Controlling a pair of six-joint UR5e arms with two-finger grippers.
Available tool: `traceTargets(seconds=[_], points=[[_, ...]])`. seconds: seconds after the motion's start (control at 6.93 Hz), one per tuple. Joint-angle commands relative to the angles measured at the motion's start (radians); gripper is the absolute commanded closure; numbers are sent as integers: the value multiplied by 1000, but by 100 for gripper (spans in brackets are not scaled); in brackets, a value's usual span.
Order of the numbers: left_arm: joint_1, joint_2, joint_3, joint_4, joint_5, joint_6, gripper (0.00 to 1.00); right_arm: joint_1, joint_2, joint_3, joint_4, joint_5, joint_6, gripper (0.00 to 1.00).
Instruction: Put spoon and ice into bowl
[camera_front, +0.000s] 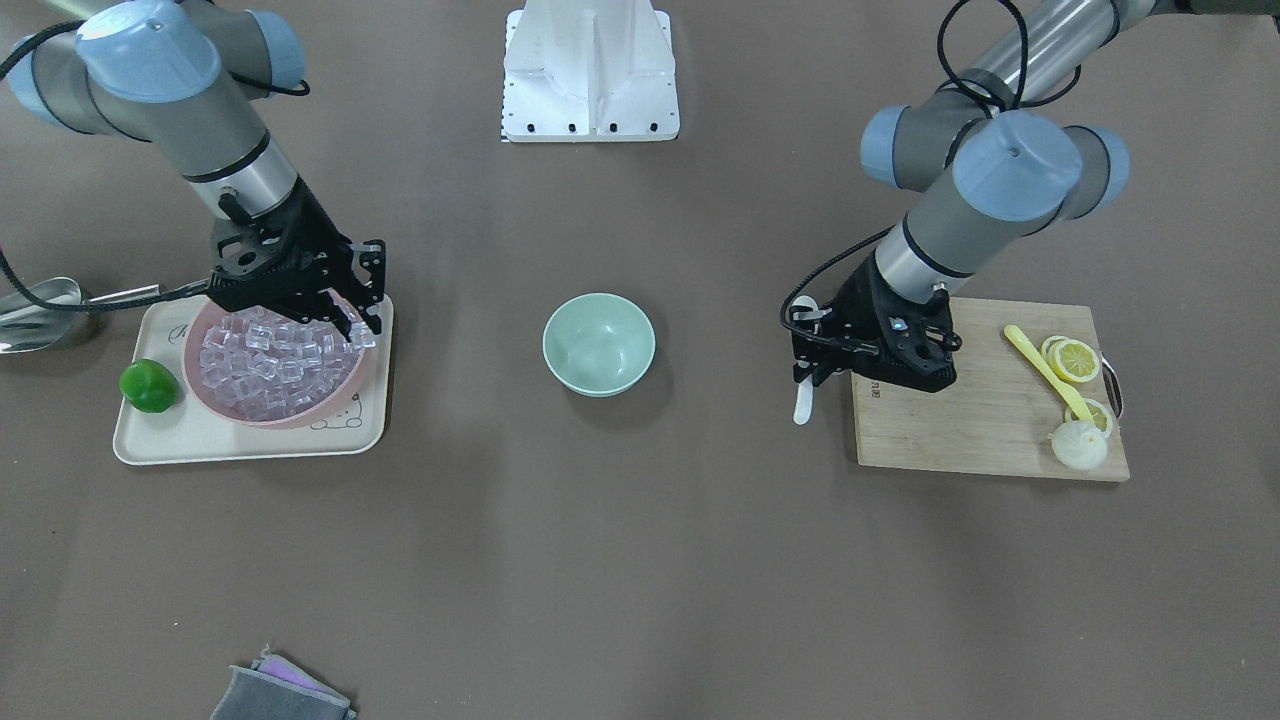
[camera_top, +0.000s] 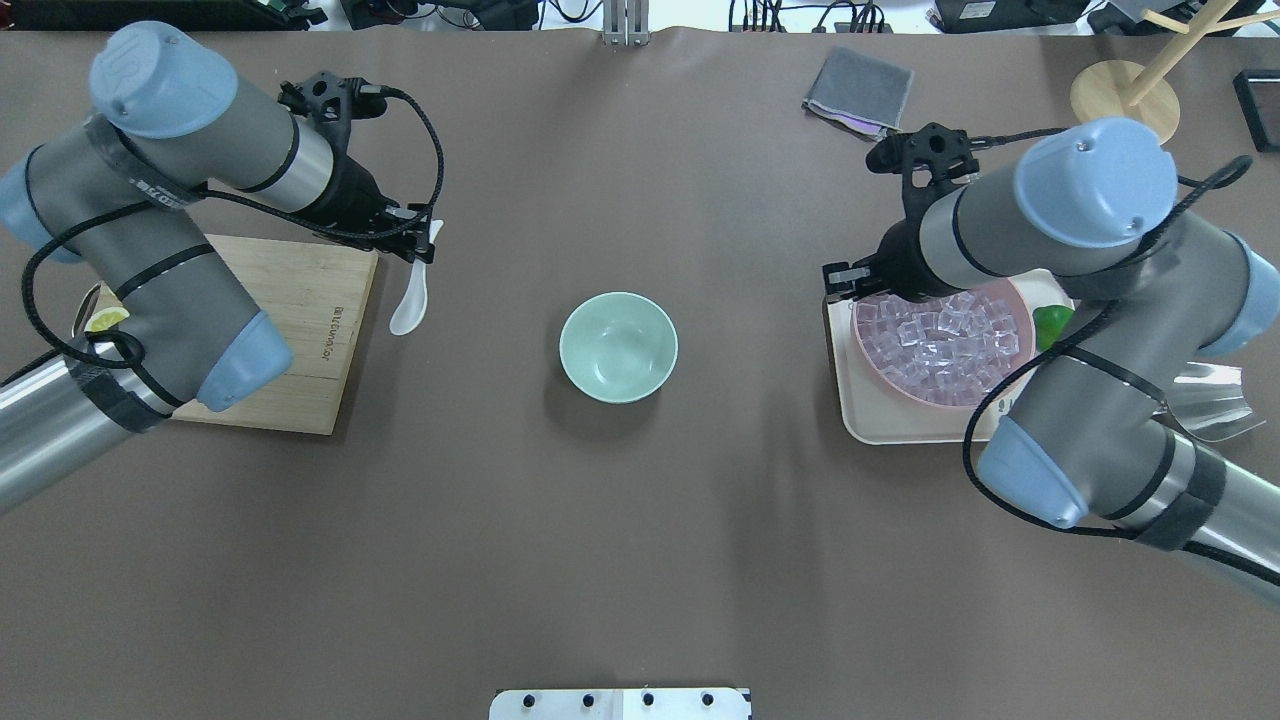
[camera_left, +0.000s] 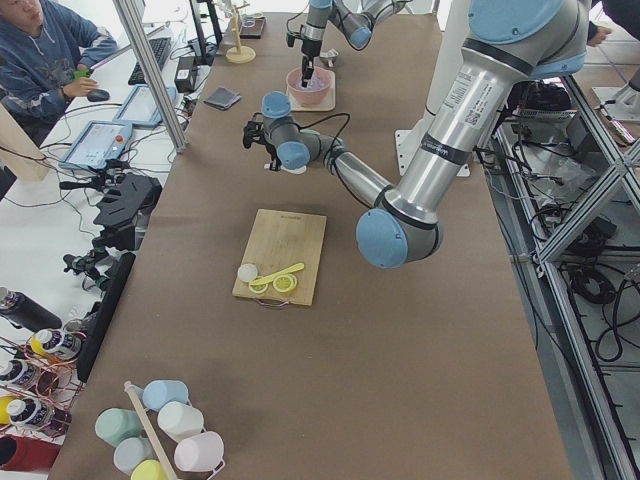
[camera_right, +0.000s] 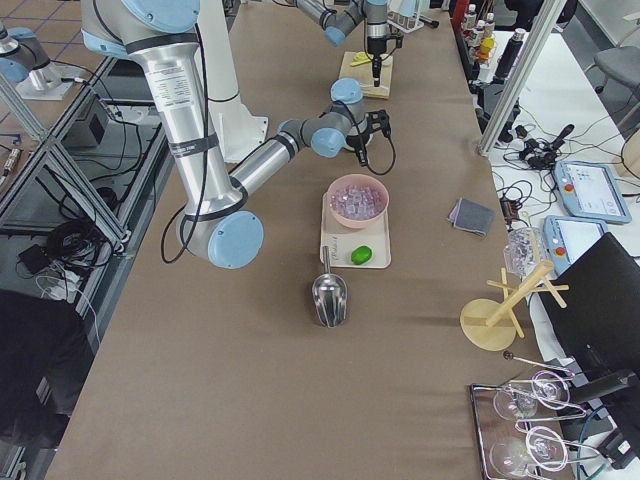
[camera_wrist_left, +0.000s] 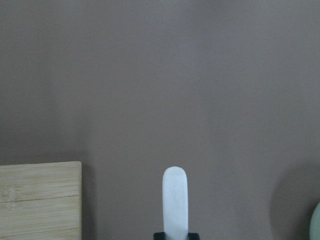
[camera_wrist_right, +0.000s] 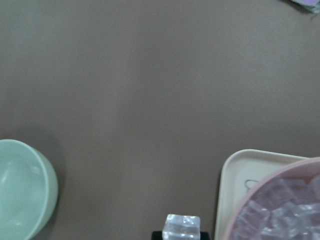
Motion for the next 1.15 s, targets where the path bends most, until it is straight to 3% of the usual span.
traceTargets(seconds=[0.0,0.29,0.58,0.87,1.01], points=[[48,-76,8,4,6,-93,100,-105,115,-40,-25,-93,122,100],[103,-182,59,2,43,-190,100,-135,127,-44,-14,-112,142,100],[181,-228,89,-13,171,-216,100,-138,127,-44,-13,-112,142,100],[203,-289,164,-36,192,-216,100,-149,127,-42,-11,-112,144,100],[209,-289,164,-39,192,-213,20,-150,127,-42,-11,-112,142,100]])
